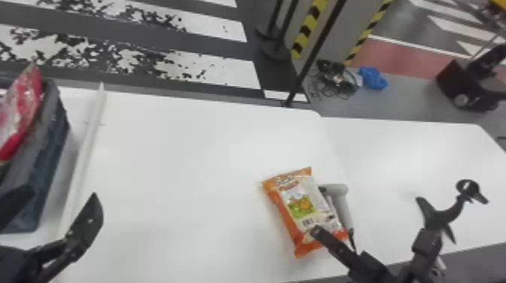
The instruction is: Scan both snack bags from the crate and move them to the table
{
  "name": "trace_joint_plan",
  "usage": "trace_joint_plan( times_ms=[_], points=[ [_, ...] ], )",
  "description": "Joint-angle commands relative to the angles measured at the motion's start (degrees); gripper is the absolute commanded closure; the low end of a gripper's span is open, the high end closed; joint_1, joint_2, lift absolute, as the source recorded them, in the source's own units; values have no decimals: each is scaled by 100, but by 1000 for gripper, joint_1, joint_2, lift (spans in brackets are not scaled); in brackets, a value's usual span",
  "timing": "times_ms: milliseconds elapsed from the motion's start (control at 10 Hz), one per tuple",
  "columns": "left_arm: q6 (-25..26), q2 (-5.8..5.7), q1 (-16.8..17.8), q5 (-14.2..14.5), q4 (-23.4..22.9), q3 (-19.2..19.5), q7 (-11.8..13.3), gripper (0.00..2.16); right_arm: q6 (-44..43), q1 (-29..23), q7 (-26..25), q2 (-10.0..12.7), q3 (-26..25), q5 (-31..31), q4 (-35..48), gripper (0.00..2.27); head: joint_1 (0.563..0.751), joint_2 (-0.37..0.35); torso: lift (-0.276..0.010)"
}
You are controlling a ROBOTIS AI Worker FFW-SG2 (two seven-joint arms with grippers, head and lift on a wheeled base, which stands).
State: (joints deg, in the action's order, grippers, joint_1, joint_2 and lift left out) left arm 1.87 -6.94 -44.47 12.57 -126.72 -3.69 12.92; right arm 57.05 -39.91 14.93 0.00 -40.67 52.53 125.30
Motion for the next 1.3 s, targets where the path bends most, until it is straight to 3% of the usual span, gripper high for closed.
trace_joint_plan(
  times_ms=[0, 200, 300, 400, 500, 700, 1200],
  points=[
    [-15, 0, 0, 0, 7, -9, 0, 76, 39, -26, 89, 5, -3, 30, 99, 205, 695, -350, -87],
    [-50, -9, -35, 0, 7, -35, 9, 76, 22, 238, 748, 5, -187, -190, 231, 694, 695, -350, -87],
    [-68, -17, -35, -17, -2, -44, 18, 76, 39, 422, 1073, 5, -258, -498, 231, 1585, 695, -350, -87],
    [-138, -44, -27, -17, -11, -53, 62, 76, -49, 554, 1266, 5, -266, -920, 223, 2253, 695, -350, -87],
    [-138, -70, -18, -17, -20, -53, 88, 76, -593, 572, 1495, 5, -240, -1385, 170, 2253, 695, -350, -87],
    [-138, -123, -9, -9, -64, -79, 176, 76, -945, 589, 1486, 5, -231, -1728, -182, 2253, 695, -350, -87],
    [-437, -123, -132, -9, -195, 0, 141, 76, -2633, 783, 1469, -44, 885, -2985, -1210, 2253, 695, -350, -87]
  ],
)
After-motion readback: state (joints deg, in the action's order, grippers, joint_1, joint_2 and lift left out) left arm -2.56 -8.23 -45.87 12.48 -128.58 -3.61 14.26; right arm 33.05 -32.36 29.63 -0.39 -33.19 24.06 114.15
